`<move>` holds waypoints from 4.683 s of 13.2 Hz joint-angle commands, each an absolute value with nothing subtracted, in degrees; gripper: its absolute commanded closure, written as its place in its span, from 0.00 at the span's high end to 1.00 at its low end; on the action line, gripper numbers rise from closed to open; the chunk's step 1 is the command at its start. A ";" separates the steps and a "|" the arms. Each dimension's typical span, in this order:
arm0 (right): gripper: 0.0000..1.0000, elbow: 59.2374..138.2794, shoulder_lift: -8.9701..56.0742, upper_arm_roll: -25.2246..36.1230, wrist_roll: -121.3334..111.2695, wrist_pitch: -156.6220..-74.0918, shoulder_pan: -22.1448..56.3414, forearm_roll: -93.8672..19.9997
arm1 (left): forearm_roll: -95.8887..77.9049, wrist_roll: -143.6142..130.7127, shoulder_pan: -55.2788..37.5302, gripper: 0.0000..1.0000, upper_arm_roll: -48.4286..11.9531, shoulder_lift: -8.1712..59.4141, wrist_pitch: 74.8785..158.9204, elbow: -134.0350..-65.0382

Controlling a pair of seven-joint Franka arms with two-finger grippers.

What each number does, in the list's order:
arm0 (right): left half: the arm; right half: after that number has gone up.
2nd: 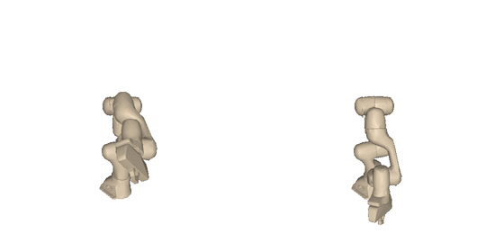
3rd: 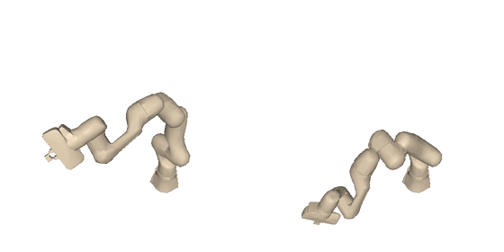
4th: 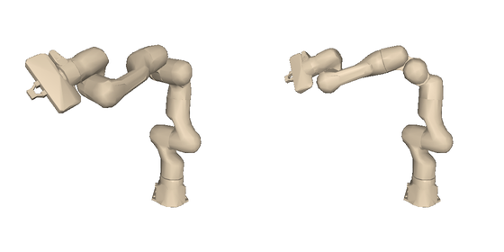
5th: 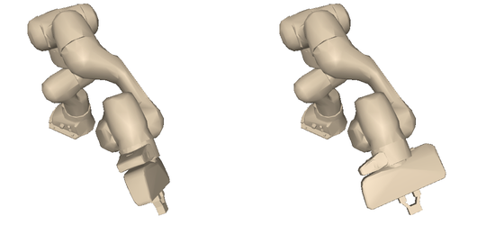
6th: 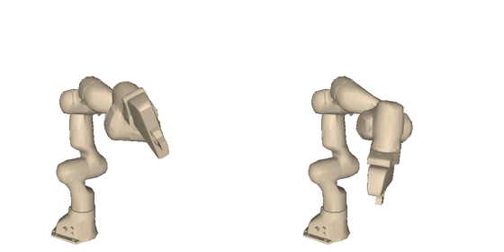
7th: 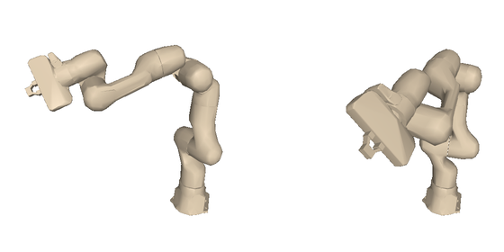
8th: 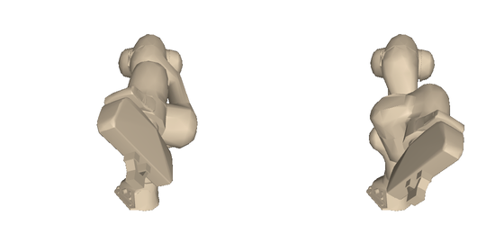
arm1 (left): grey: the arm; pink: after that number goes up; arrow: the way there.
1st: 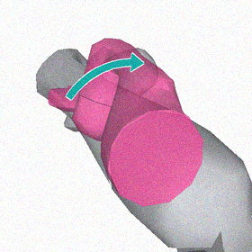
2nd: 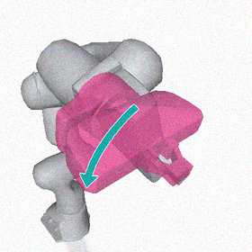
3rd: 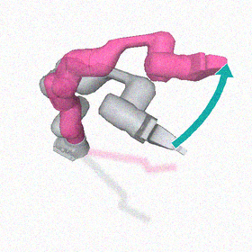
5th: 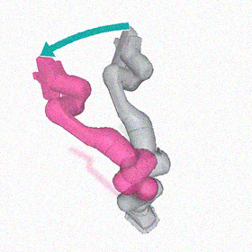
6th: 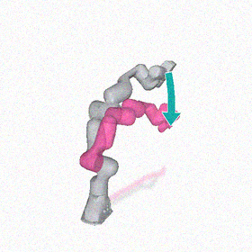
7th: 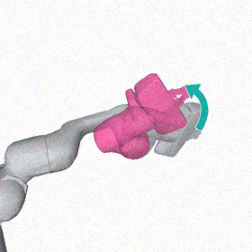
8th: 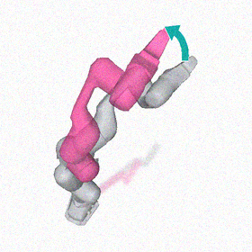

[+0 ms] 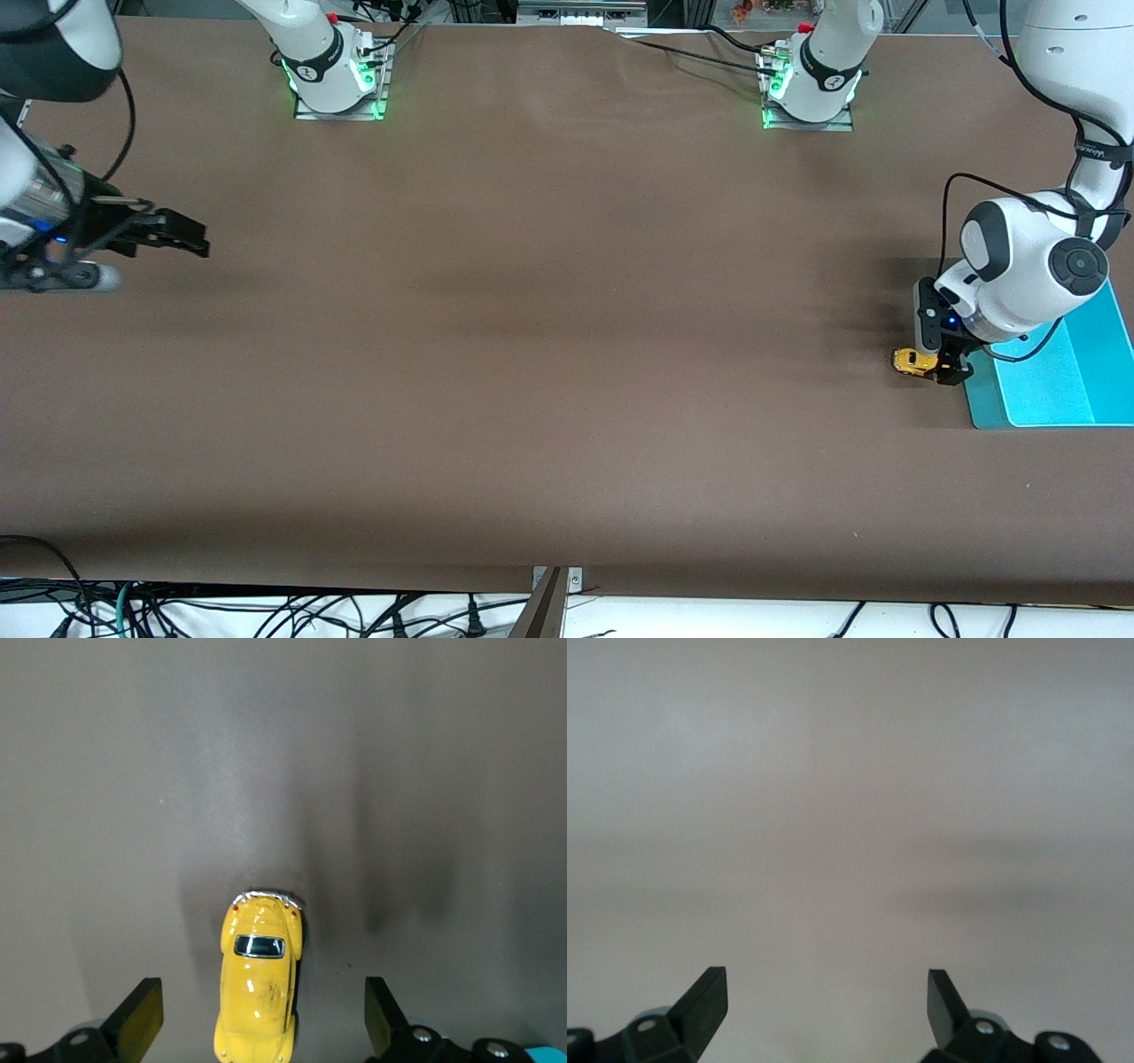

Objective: Wind and store yellow beetle car
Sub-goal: 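Close the left gripper on the yellow car, then lift the car and carry it over the cyan bin with the left gripper, then lower the car into the bin and open the left gripper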

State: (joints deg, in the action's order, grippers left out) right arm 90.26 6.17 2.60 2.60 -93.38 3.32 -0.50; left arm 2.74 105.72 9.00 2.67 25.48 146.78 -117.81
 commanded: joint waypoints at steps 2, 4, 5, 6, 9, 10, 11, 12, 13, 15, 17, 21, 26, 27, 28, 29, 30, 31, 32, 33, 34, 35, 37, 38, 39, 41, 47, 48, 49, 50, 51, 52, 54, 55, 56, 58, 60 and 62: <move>1.00 92.81 2.81 3.61 2.81 -96.77 1.06 -1.23 | 3.87 107.05 9.93 1.00 2.11 26.01 151.77 -119.79; 1.00 92.73 2.81 2.04 2.73 -95.28 -0.95 -1.23 | 3.87 107.05 10.28 1.00 2.11 26.19 157.39 -123.21; 1.00 92.55 2.81 -0.76 2.72 -95.01 -2.88 -1.23 | 3.87 107.05 10.28 1.00 2.11 26.19 158.46 -123.83; 1.00 92.46 2.73 -1.31 3.07 -94.84 -3.07 -1.14 | 3.87 107.14 10.46 1.00 2.11 26.28 158.73 -124.01; 1.00 92.37 2.63 1.30 3.08 -94.66 -0.97 -1.05 | 3.87 107.14 10.72 1.00 2.11 26.45 159.78 -124.37; 1.00 92.37 2.55 2.19 2.99 -94.66 -0.62 -1.05 | 3.87 107.14 10.72 1.00 2.11 26.46 159.79 -124.37; 1.00 92.46 2.55 2.55 2.99 -94.57 -0.18 -1.05 | 3.87 107.14 10.72 1.00 2.11 26.46 159.79 -124.37; 1.00 92.46 2.46 3.24 2.99 -94.40 1.04 -1.14 | 3.87 107.23 10.72 0.99 2.11 26.46 159.87 -124.37; 1.00 92.46 2.55 3.77 2.99 -94.39 1.58 -1.14 | 3.87 107.23 10.90 0.92 2.11 26.46 159.87 -124.28; 1.00 92.55 2.90 3.87 2.99 -94.48 1.67 -1.32 | 3.87 107.23 10.99 0.79 2.11 26.46 159.87 -124.28; 1.00 92.46 2.90 3.87 2.99 -94.48 1.67 -1.32 | 3.87 107.23 10.99 0.61 2.11 26.54 159.87 -124.28; 1.00 92.37 2.90 3.60 2.90 -94.84 1.67 -1.32 | 3.87 107.23 10.99 0.45 2.11 26.63 159.79 -124.19; 1.00 92.37 2.72 3.60 3.08 -94.92 1.67 -1.32 | 3.87 107.14 10.99 0.41 2.02 25.93 159.17 -123.84; 1.00 92.37 2.72 3.60 3.08 -94.92 1.67 -1.32 | 3.69 107.14 10.99 0.41 1.93 24.97 157.43 -123.75; 1.00 92.37 2.72 3.60 3.08 -94.66 1.67 -1.32 | 3.26 107.05 10.90 0.41 1.85 23.83 154.63 -123.40; 1.00 92.37 2.72 3.78 3.08 -94.66 1.67 -1.32 | 3.08 106.88 10.90 0.42 1.24 22.51 152.42 -123.14; 1.00 92.37 2.81 3.78 3.08 -94.66 1.67 -1.32 | 3.08 106.79 10.90 0.42 0.88 21.80 150.84 -122.44; 1.00 92.37 2.81 3.78 3.08 -94.66 1.67 -1.32 | 2.90 106.61 10.90 0.42 0.62 21.10 148.73 -122.08; 1.00 92.37 2.73 3.61 3.08 -94.57 1.67 -1.32 | 2.29 106.52 10.90 0.42 -0.17 20.57 146.54 -120.95; 1.00 92.37 2.72 3.60 3.08 -94.57 1.67 -1.32 | 1.76 106.44 10.90 0.42 -0.70 20.04 143.47 -119.63; 1.00 92.37 2.72 3.60 3.08 -94.57 1.67 -1.32 | 1.67 106.44 10.90 0.42 -0.79 19.78 140.57 -118.23; 1.00 92.37 2.72 3.60 3.08 -94.48 1.67 -1.41 | 1.76 106.70 10.90 0.42 -0.70 19.17 137.58 -116.39; 1.00 92.37 2.72 3.60 3.08 -94.48 1.67 -1.32 | 2.45 107.22 12.55 0.42 -0.35 18.03 130.29 -112.70; 1.00 92.37 2.72 3.60 3.08 -94.40 1.67 -1.41 | 2.63 107.66 13.44 0.42 -0.35 17.67 127.03 -110.85; 1.00 92.37 2.72 3.60 3.08 -94.39 1.67 -1.41 | 2.55 109.75 14.06 0.42 -0.26 17.41 124.30 -108.92; 1.00 92.37 2.72 3.60 3.08 -94.39 1.67 -1.41 | 2.64 112.75 16.60 0.42 -0.26 17.40 122.26 -106.62; 1.00 92.37 2.72 3.60 3.16 -94.39 1.67 -1.41 | 2.72 121.46 25.47 0.43 -0.35 20.38 123.48 -103.37; 1.00 92.37 2.72 3.60 3.16 -94.39 1.67 -1.49 | 2.72 122.25 25.84 0.43 -0.35 21.70 123.57 -102.58; 1.00 92.37 2.72 3.60 3.16 -94.39 1.67 -1.41 | 2.64 122.34 26.10 0.43 -0.35 22.75 125.05 -102.48; 1.00 92.37 2.72 3.60 3.16 -94.39 1.67 -1.41 | 2.55 122.08 26.80 0.43 -0.35 23.89 127.24 -102.65; 1.00 92.37 2.72 3.60 3.16 -94.39 1.67 -1.41 | 1.94 121.73 27.68 0.43 -0.35 25.99 128.74 -102.57; 1.00 92.37 2.72 3.60 3.16 -94.39 1.67 -1.41 | 1.85 121.47 28.12 0.42 -0.35 27.49 131.37 -102.66; 1.00 92.37 2.72 3.60 3.16 -94.39 1.67 -1.41 | 1.93 119.19 28.30 0.42 -0.26 29.79 133.85 -102.66; 1.00 92.37 2.72 3.60 3.16 -94.39 1.67 -1.41 | 2.02 118.22 28.30 0.42 -0.26 30.66 135.08 -102.66; 1.00 92.37 2.72 3.60 3.16 -94.39 1.67 -1.41 | 1.93 118.04 28.30 0.42 -0.26 31.46 135.96 -102.66; 1.00 92.37 2.72 3.60 3.16 -94.39 1.67 -1.41 | 1.85 117.60 28.30 0.42 -0.26 32.78 137.45 -102.66; 1.00 92.37 2.72 3.60 3.16 -94.39 1.67 -1.41 | 1.85 117.16 28.30 0.43 -0.26 33.83 138.77 -102.66; 1.00 92.37 2.72 3.60 3.16 -94.39 1.67 -1.41 | 1.76 116.81 28.13 0.43 -0.26 34.62 139.57 -102.66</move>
State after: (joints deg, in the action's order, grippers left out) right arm 91.51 4.00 3.16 2.69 -94.87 1.24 -0.64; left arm 2.56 117.30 27.97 0.07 33.16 139.11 -104.37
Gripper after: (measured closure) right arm 0.000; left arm 0.564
